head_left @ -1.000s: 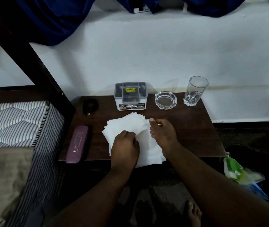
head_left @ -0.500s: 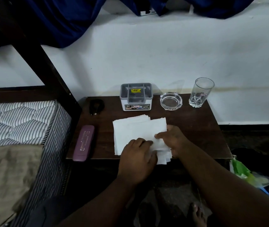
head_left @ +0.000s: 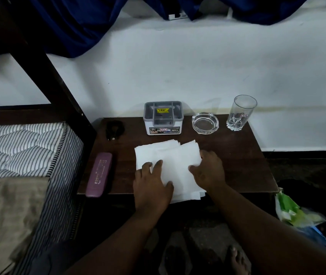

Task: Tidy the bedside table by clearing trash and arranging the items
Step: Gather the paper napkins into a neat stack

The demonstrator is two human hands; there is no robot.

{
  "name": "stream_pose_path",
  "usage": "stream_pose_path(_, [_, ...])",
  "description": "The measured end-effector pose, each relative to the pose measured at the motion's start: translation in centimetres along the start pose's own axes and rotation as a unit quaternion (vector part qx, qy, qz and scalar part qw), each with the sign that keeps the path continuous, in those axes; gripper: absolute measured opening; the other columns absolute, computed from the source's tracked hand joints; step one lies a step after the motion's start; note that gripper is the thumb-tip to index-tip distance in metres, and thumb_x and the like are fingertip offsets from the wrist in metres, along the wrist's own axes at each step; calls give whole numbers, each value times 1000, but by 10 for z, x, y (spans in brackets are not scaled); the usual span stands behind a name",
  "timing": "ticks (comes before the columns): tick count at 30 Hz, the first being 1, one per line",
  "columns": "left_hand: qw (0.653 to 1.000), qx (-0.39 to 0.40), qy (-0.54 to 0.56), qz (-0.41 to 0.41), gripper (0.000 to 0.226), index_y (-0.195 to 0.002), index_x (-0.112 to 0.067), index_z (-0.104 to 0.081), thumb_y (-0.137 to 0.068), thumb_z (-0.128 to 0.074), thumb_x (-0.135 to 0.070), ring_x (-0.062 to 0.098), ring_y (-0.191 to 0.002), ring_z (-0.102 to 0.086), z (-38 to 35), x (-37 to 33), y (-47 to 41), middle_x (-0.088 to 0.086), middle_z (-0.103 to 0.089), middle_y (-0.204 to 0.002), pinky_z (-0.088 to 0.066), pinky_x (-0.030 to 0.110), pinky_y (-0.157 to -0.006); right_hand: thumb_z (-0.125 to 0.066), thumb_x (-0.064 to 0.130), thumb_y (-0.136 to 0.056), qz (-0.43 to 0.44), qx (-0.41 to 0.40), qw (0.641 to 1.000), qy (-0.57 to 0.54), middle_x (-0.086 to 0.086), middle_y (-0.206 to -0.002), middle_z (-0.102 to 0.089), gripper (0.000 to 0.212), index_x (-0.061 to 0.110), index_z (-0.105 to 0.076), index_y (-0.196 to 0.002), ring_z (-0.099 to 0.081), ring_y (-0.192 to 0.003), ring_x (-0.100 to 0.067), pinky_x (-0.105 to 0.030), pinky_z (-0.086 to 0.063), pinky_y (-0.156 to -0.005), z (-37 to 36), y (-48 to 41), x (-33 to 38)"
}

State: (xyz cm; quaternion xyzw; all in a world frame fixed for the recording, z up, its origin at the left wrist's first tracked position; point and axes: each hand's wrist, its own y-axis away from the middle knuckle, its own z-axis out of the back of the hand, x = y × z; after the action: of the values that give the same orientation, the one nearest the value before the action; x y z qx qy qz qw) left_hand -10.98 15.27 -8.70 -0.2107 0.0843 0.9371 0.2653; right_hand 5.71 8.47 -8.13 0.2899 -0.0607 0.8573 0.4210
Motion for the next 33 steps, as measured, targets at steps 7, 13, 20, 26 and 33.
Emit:
stream_pose_path(7, [1000, -6, -10, 4, 62, -139, -32, -52, -81, -64, -50, 25, -136, -39, -3, 1, -1, -2, -43, -150, -40, 42, -109, -72, 28, -84, -20, -11, 1000, 20, -10, -151, -36, 61, 15, -47, -138, -37, -135, -35, -42, -38, -105, -3, 8, 6])
stream_pose_path(13, [1000, -9, -17, 1, 61, -138, -32, -52, -81, -64, -50, 25, -136, -39, -3, 0, -1, -1, -43, -150, -39, 42, -109, -84, 13, -70, -96, -64, 971, -209, -9, -115, -61, 61, 12, -54, -124, -63, -102, -29, -38, -52, -88, -3, 0, 8])
stream_pose_path(20, [1000, -10, -16, 5, 60, -138, -33, -53, -81, -65, -50, 25, -135, -39, -3, -1, -1, -2, -44, -150, -39, 42, -108, -86, 18, -69, -117, 7, 967, -225, -6, -88, -74, 32, 9, -70, -95, -72, -86, -29, -43, -60, -79, -4, -5, 5])
stream_pose_path(26, [1000, -20, -16, 8, 67, -140, -30, -49, -79, -67, -52, 26, -133, -42, -4, -1, -2, -2, -47, -148, -41, 42, -107, -68, 19, -80, 66, 0, 996, -62, 2, -97, -74, 14, 23, -67, -94, -68, -94, -26, -33, -53, -77, 5, 18, 19])
stream_pose_path(33, [992, -60, 102, 50, 87, -153, -17, -35, -82, -74, -48, 30, -140, -41, -2, 0, -13, 6, -45, -155, -28, 40, -116, -64, 26, -80, 137, -50, 987, -73, 0, -96, -73, 27, 26, -62, -108, -68, -90, -28, -35, -54, -74, 3, 36, 31])
